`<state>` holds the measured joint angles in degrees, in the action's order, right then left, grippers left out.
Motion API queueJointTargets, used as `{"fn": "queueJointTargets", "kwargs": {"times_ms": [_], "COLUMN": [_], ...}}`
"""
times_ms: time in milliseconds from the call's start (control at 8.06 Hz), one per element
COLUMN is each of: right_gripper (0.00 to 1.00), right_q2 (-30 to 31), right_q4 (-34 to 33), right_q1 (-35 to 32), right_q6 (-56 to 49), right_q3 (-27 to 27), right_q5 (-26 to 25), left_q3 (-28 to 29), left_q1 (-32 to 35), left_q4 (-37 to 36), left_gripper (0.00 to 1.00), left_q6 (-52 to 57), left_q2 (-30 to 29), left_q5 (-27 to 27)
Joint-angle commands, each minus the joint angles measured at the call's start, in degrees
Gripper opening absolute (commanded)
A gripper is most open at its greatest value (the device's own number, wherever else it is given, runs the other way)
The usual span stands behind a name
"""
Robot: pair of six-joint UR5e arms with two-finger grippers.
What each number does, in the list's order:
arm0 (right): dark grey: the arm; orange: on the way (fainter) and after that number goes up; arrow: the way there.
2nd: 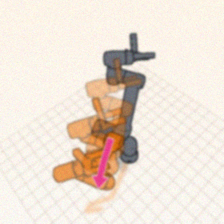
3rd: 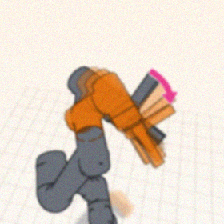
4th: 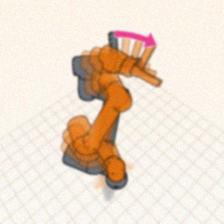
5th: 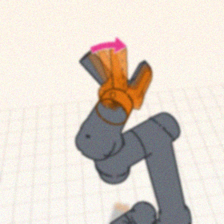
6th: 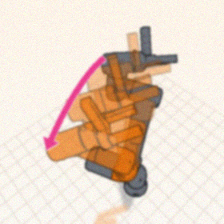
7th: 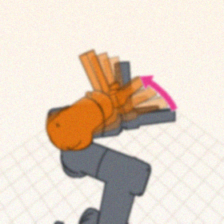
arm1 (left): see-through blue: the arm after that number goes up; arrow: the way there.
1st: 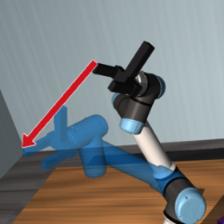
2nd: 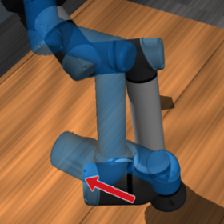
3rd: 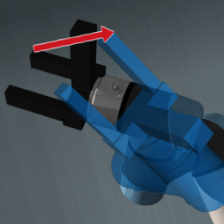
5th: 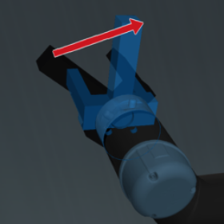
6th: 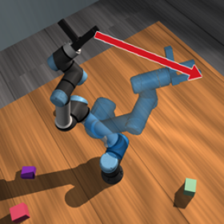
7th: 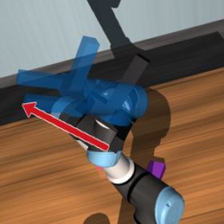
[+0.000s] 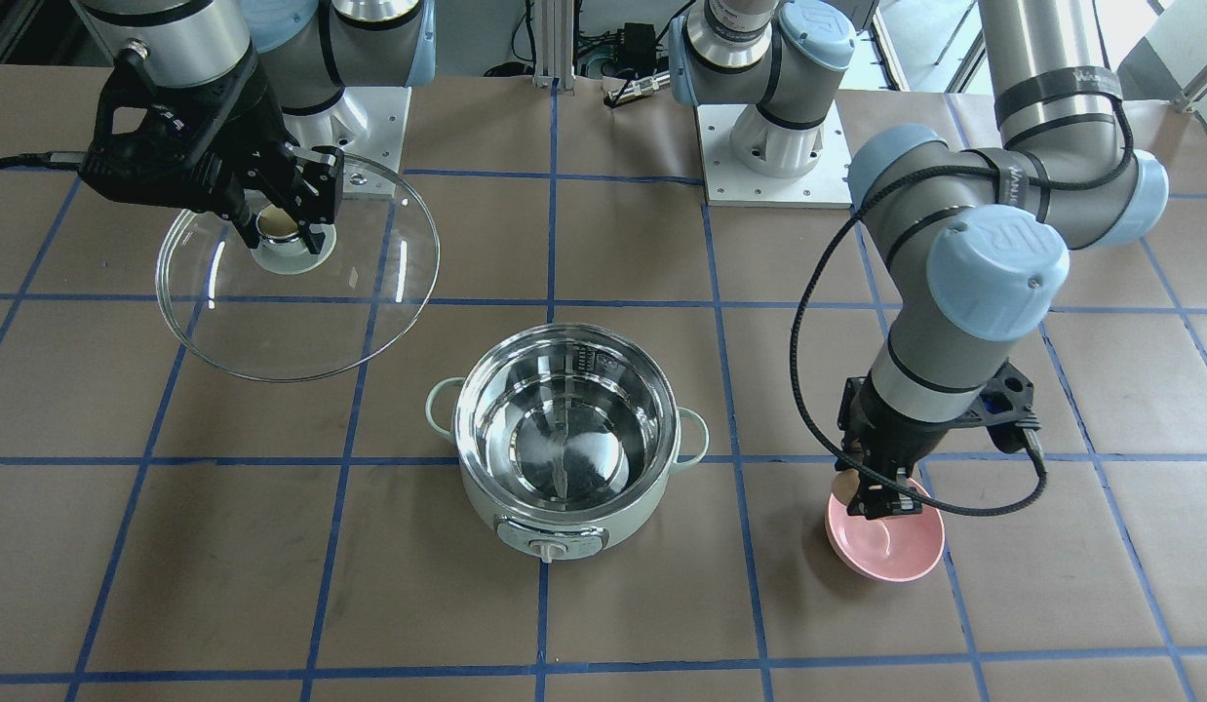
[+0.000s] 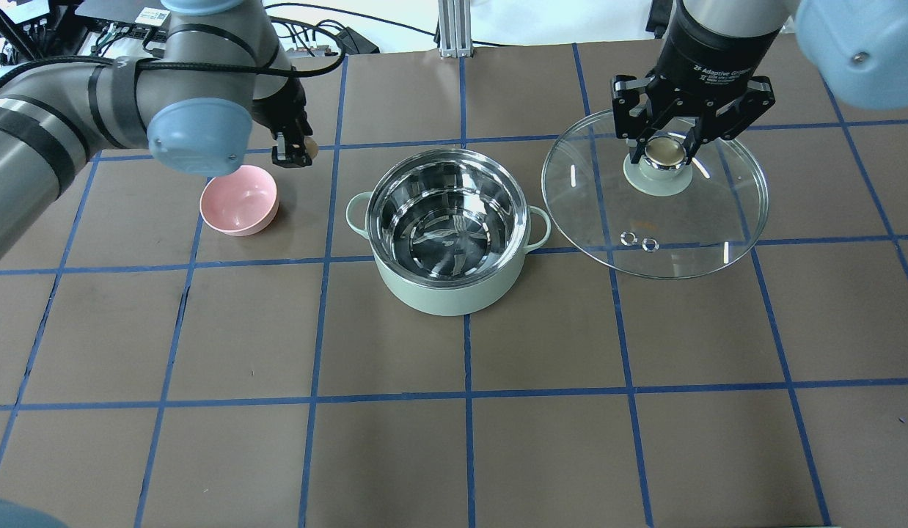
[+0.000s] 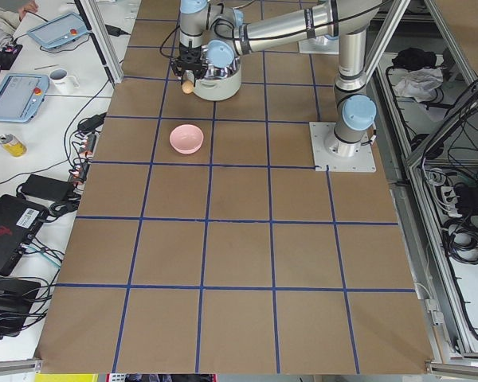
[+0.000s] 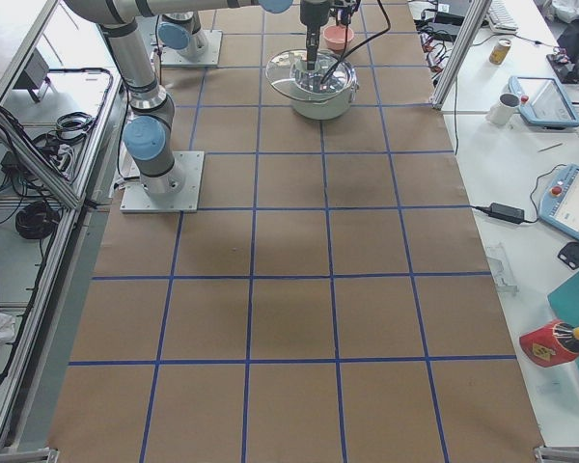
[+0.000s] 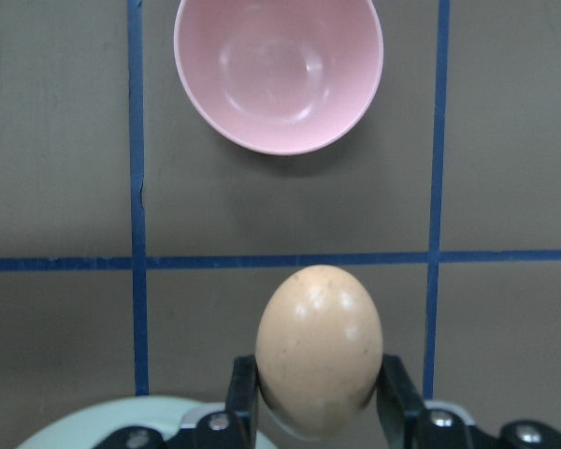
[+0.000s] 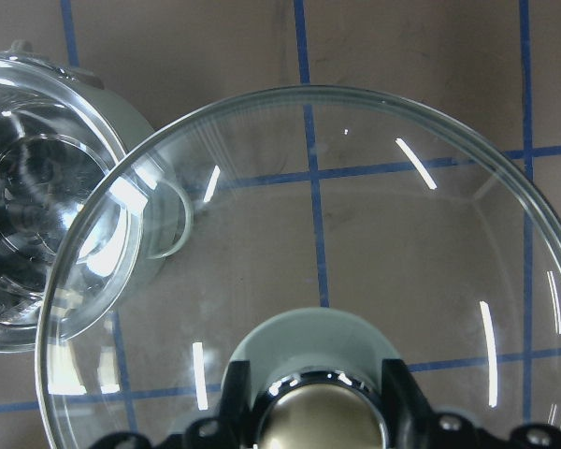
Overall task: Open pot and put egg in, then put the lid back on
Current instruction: 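Lift the egg with the left gripper and carry it over the pot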
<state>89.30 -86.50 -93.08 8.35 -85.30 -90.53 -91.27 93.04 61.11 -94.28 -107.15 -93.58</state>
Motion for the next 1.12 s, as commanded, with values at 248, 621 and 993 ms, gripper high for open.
{"fn": "queueJointTargets", "kwargs": {"times_ms": [248,621,993], "right_gripper": [0.35,0.35,0.35], "right_q2": [0.00,0.00,0.00], "right_q4": [-0.07,-0.07,-0.07], "right_q1": [0.00,0.00,-0.09], "right_q6": [0.00,0.09,0.00], "right_q3": [-0.05,-0.05,-0.05], "right_q5": [0.09,0.00,0.00], "left_q3": [-0.14,-0.40,-0.58], "left_q1": [14.16,18.57,19.64], "left_q4": [-0.73,-2.14,-4.77], "left_gripper": [0.00,0.00,0.00], "left_q6": [-15.73,-18.57,-18.66], "left_q2": [0.11,-2.61,-6.65], "left_q5": [-1.34,-0.29,0.24]}}
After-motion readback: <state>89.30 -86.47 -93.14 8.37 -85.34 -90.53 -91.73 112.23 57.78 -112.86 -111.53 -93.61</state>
